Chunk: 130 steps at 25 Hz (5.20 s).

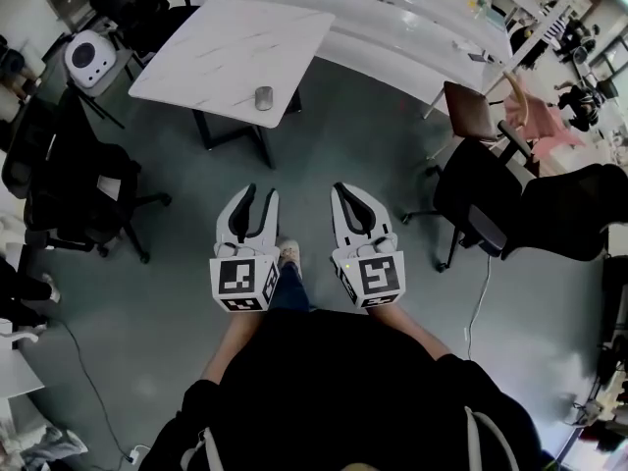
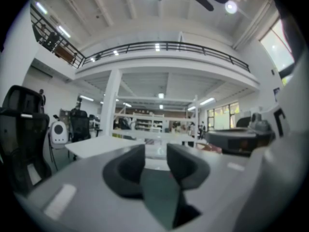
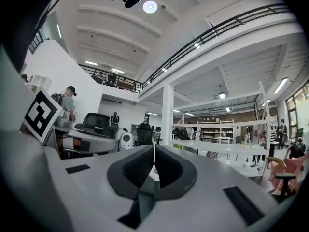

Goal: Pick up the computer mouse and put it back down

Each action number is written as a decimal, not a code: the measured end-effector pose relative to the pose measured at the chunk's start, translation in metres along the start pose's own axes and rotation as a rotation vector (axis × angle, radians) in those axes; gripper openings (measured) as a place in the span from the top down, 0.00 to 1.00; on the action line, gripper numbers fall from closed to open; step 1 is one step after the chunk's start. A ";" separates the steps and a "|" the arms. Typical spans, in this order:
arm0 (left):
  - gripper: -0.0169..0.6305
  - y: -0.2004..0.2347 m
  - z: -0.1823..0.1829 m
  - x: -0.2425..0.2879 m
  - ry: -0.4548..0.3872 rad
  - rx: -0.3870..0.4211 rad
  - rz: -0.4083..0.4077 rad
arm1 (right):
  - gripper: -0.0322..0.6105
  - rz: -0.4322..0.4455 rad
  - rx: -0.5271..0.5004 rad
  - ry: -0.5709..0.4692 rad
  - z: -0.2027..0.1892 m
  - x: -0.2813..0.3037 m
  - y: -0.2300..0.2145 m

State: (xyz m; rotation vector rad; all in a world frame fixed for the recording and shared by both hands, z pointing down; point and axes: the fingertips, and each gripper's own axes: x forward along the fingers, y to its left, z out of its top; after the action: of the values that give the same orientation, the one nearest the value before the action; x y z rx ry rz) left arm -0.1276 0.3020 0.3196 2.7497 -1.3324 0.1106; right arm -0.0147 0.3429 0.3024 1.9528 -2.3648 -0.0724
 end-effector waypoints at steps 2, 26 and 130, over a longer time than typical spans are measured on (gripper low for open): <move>0.74 0.011 -0.002 0.022 0.014 -0.002 -0.003 | 0.92 -0.005 0.004 0.008 -0.003 0.022 -0.010; 0.70 0.115 -0.031 0.211 0.160 -0.067 -0.094 | 0.92 -0.090 0.001 0.102 -0.022 0.223 -0.082; 0.51 0.233 -0.120 0.452 0.432 0.031 0.271 | 0.92 0.360 0.002 0.262 -0.116 0.502 -0.170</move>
State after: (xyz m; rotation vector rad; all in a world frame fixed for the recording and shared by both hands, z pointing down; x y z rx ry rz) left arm -0.0348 -0.1816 0.4946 2.3565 -1.5596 0.7011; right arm 0.0679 -0.1809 0.4176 1.4041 -2.4856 0.1939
